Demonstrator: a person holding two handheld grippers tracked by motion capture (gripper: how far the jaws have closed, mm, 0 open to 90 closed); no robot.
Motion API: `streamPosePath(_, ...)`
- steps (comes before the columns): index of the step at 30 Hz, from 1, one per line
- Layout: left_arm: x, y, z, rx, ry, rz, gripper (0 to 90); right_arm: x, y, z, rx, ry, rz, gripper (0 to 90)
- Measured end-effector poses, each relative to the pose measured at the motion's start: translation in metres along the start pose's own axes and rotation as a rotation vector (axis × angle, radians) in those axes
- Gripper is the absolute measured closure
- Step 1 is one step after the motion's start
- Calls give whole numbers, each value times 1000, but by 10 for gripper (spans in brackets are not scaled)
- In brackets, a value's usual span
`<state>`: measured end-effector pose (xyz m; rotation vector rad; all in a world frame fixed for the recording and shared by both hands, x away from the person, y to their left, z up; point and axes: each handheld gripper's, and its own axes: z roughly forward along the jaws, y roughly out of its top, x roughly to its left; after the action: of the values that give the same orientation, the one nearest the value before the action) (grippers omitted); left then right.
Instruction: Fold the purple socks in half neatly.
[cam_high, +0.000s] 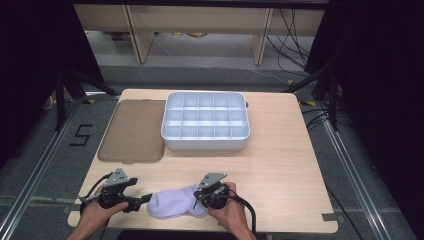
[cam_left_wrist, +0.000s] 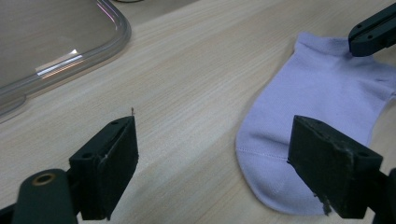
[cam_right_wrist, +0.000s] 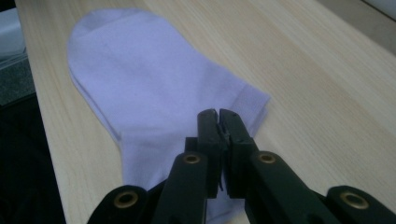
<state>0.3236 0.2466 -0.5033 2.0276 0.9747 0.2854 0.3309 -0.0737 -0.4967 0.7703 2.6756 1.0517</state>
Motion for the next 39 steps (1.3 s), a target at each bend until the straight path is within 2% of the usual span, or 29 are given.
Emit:
streamPosePath(1, 0, 0, 0, 0, -1, 1, 155, 1, -1, 0, 15, -3, 28, 879)
streamPosePath(2, 0, 0, 0, 6, -2, 9, 155, 0, -2, 2, 5, -2, 18, 879)
streamPosePath(3, -1, 0, 1, -7, -2, -5, 155, -1, -2, 2, 23, 8, 1, 880)
streamPosePath(5, -1, 0, 1, -8, -6, -6, 155, 0, -3, 4, 28, -1, 10, 883)
streamPosePath(6, 0, 0, 0, 8, -8, 10, 154, -1, -4, 5, 28, 1, 5, 887)
streamPosePath(7, -1, -1, 0, 7, -9, -7, 155, -1, -4, 3, 47, -13, 6, 892)
streamPosePath(8, -1, -1, 0, 7, -8, -3, 155, -2, -4, 2, 50, -11, 4, 896)
streamPosePath(9, -2, -1, 0, 7, -8, -4, 155, -2, -5, 3, 38, -32, 13, 897)
streamPosePath(10, -2, -1, 0, 6, -8, -6, 155, -5, -6, 1, 51, -18, 12, 898)
streamPosePath(11, -2, -1, 0, 5, -9, -6, 155, -6, -8, -1, 48, -33, 32, 898)
streamPosePath(13, -2, -1, 1, 0, -11, 1, 155, -12, -12, -4, 40, -39, 27, 898)
streamPosePath(14, -2, -1, 1, 0, -11, 1, 155, -13, -14, -7, 45, -46, 49, 898)
streamPosePath(17, -3, -1, 2, -6, -14, -4, 154, -21, -21, -13, 40, -63, 45, 898)
streamPosePath(18, -3, -1, 2, -4, -14, -4, 155, -23, -22, -17, 53, -58, 55, 898)
streamPosePath(20, -2, 0, 0, 23, -13, 14, 155, -26, -27, -20, 44, -66, 60, 897)
streamPosePath(22, -5, -1, 2, 1, -21, -7, 155, -29, -30, -24, 45, -75, 58, 898)
streamPosePath(24, -4, 0, 2, 13, -26, 6, 159, -32, -33, -27, 49, -70, 56, 897)
streamPosePath(25, -6, 0, 2, 18, -25, -12, 158, -33, -34, -29, 58, -82, 71, 898)
streamPosePath(27, -6, 0, 3, 20, -29, 9, 160, -36, -36, -30, 42, -81, 61, 897)
streamPosePath(28, -5, 0, 3, 33, -24, 12, 161, -38, -37, -32, 58, -74, 61, 898)
streamPosePath(29, -7, 0, 4, 19, -33, -11, 162, -39, -38, -32, 44, -86, 66, 898)
streamPosePath(30, -7, 1, 4, 17, -41, 3, 162, -40, -38, -34, 59, -79, 71, 897)
streamPosePath(31, -8, 1, 5, 10, -44, -4, 162, -41, -39, -36, 60, -92, 74, 898)
streamPosePath(32, -8, 2, 4, 34, -40, 18, 162, -43, -40, -36, 61, -83, 68, 898)
streamPosePath(33, -10, 2, 7, 8, -51, -4, 162, -44, -41, -36, 57, -86, 64, 897)
streamPosePath(35, -12, 3, 7, 36, -62, -7, 163, -47, -42, -38, 57, -85, 68, 897)
streamPosePath(37, -18, 4, 11, 31, -83, -3, 170, -49, -44, -38, 49, -100, 68, 897)
streamPosePath(39, -23, 5, 14, 43, -95, 9, 177, -51, -45, -41, 62, -90, 71, 897)
